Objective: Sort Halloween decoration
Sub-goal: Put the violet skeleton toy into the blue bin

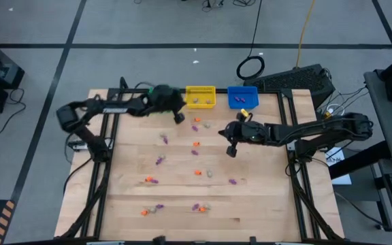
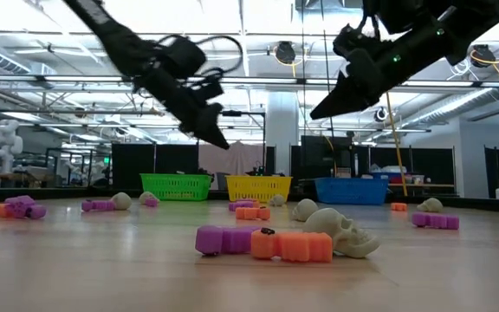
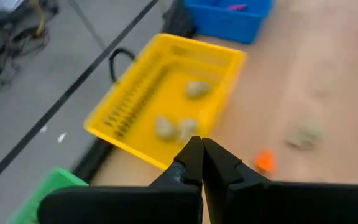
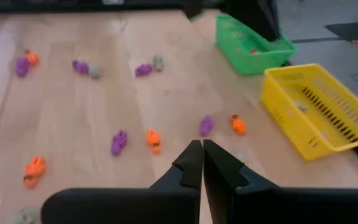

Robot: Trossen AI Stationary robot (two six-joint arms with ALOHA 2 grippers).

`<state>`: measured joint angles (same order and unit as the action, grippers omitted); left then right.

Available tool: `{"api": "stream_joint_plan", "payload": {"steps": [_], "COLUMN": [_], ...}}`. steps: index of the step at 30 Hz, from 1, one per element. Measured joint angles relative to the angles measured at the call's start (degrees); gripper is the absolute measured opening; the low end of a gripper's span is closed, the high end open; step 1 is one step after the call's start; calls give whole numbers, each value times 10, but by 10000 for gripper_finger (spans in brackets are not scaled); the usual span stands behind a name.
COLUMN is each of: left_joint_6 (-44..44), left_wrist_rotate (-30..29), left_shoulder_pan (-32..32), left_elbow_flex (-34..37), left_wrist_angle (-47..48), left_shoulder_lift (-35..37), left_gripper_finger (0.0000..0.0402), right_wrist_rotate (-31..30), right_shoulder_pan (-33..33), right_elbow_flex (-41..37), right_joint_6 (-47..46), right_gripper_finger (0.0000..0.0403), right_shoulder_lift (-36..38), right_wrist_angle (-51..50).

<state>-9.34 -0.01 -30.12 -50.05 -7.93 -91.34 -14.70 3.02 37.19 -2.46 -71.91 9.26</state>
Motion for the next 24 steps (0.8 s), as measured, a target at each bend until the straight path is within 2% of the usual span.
{"api": "stream_joint_plan", "payload": {"steps": [7, 12, 18, 24], "left_joint_6": [11, 30, 26, 29], "left_wrist_rotate": [2, 1, 0, -2], "left_shoulder_pan": [70, 117, 159, 179], "left_elbow_flex": [181, 255, 311, 332], "left_wrist_angle": [-174, -268, -375, -399], "left_shoulder_lift": [100, 131, 137, 137], "left_gripper_finger": [2, 2, 2, 2], "right_wrist_rotate": [0, 0, -2, -5], "right_shoulder_pan": [-30, -55, -77, -91], "right_elbow_flex": [0, 0, 25, 77], "right_joint_6": [1, -27, -95, -142], "right_gripper_finger": [0, 8, 63, 135], "right_shoulder_lift": [-91, -151, -214, -294], "right_wrist_angle": [95, 170, 171, 171]}}
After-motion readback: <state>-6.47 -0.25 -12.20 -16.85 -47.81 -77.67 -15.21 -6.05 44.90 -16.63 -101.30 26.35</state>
